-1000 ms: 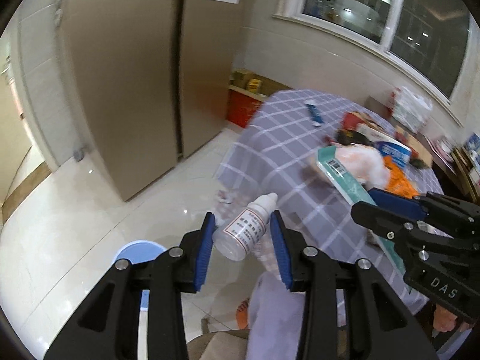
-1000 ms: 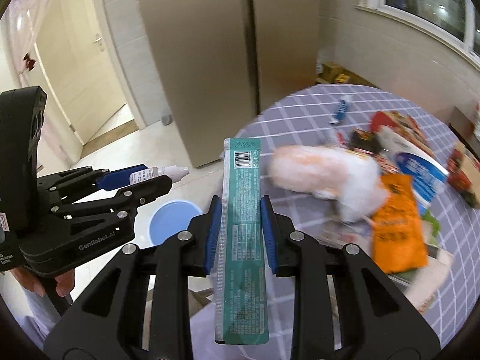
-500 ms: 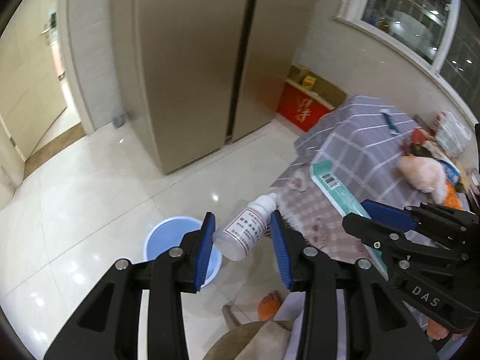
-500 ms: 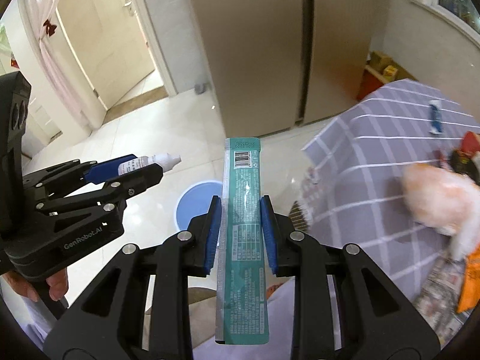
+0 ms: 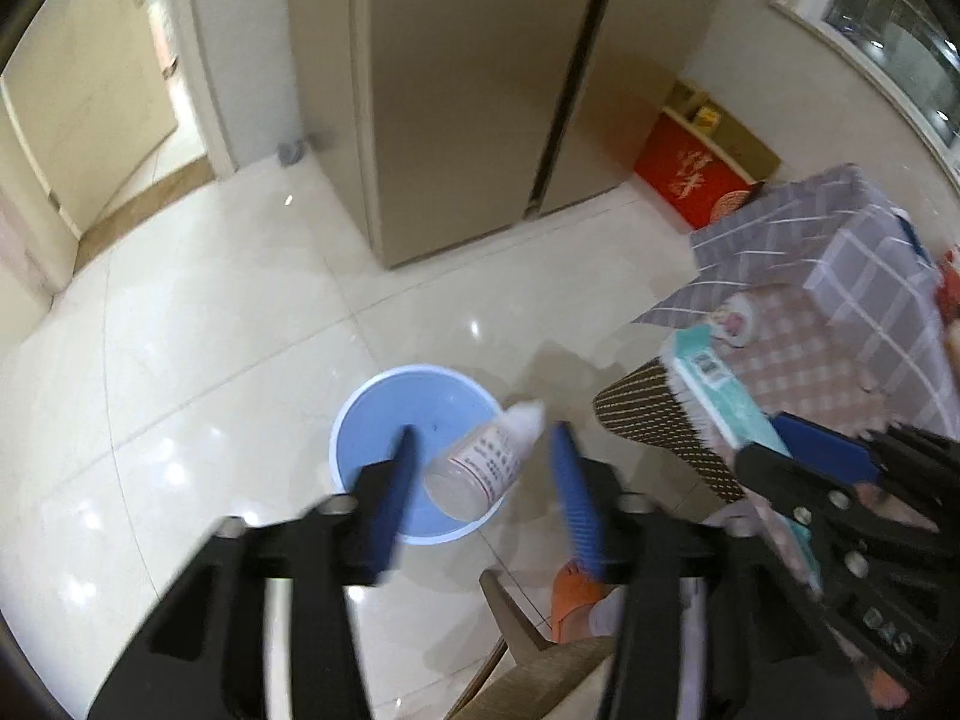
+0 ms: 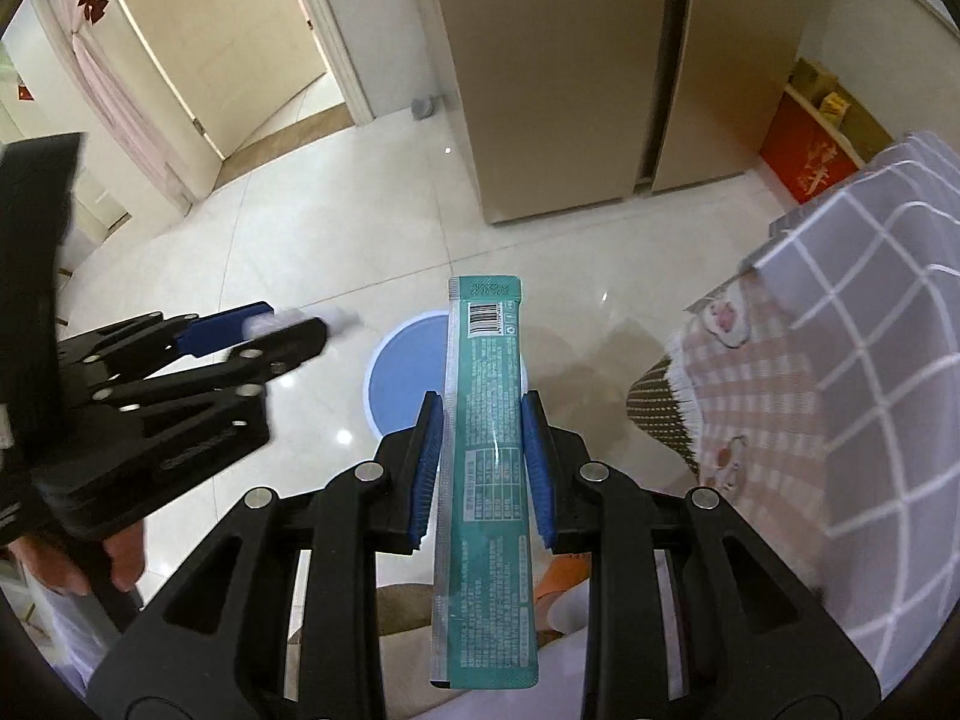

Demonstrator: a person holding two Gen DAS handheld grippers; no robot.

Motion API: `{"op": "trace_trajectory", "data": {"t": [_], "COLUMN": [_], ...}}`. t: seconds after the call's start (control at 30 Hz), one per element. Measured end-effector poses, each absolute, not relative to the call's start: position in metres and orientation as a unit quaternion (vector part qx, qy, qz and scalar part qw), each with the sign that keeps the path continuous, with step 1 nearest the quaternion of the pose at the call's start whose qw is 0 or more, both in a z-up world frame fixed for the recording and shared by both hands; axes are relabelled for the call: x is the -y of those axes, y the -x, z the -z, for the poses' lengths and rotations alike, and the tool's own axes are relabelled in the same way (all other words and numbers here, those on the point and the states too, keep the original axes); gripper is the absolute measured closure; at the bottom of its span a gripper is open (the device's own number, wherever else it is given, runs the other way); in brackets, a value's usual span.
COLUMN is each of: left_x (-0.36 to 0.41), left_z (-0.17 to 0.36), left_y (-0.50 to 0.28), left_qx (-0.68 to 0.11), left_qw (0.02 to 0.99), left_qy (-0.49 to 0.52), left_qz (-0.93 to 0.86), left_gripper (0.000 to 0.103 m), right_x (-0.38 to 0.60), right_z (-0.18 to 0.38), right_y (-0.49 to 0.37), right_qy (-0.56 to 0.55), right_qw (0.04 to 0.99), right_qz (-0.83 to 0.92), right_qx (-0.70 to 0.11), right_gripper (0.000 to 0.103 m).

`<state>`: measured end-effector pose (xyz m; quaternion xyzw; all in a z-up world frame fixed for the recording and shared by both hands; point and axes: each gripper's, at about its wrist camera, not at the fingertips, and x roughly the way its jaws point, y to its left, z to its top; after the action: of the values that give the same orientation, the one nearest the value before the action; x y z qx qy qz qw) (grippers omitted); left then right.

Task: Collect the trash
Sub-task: 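Carry the teal package and white bottle over the blue bin with both tools, then open both tools to drop the items into the blue bin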

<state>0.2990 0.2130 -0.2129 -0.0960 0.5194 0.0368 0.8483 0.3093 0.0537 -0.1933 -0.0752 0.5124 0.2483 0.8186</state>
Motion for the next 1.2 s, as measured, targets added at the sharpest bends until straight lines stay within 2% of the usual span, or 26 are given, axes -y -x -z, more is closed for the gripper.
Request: {"op": "trace_trajectory", "data": {"t": [0.27,0.63,0.77,0.83,1.0,1.2], "left_x": [-0.247,-0.277,-0.285,-0.287,-0.288,-0.285], "left_z": [0.247,0.246,0.239,0.236,0.235,0.233], "left_y": [-0.299,-0.268,-0.260,-0.258,-0.255,-0.253], "left_qx": [-0.550,-0.548,-0.541,-0.537,-0.540,-0.538], "left_qw": [0.823,0.818,0.821,0.822,0.819,0.819], "left_qy": [0.121,0.131,0.134,0.132,0.128,0.131], "left_qz": [-0.077,-0.114,-0.127,-0.134,-0.145,-0.148], "left_gripper": [0.042,0.042,0.042,0.042,0.042,0.042], "right_x": [-0.069,-0.111,-0.126,-0.125,-0.114,-0.106], "right_z": [0.210,0.235,0.230,0.225,0.229,0.234], "right_y": [-0.313,-0.323,-0.323,-0.322,-0.325,-0.321], "right_qy": [0.074,0.101,0.094,0.090,0.048,0.051], "right_qw": [0.802,0.777,0.785,0.807,0.795,0.788], "right_qz": [-0.259,-0.275,-0.306,-0.304,-0.307,-0.299], "right_qx": [-0.534,-0.557,-0.530,-0.499,-0.520,-0.536], "right_gripper": [0.076,0.076,0.074,0.027,0.027,0.029]}}
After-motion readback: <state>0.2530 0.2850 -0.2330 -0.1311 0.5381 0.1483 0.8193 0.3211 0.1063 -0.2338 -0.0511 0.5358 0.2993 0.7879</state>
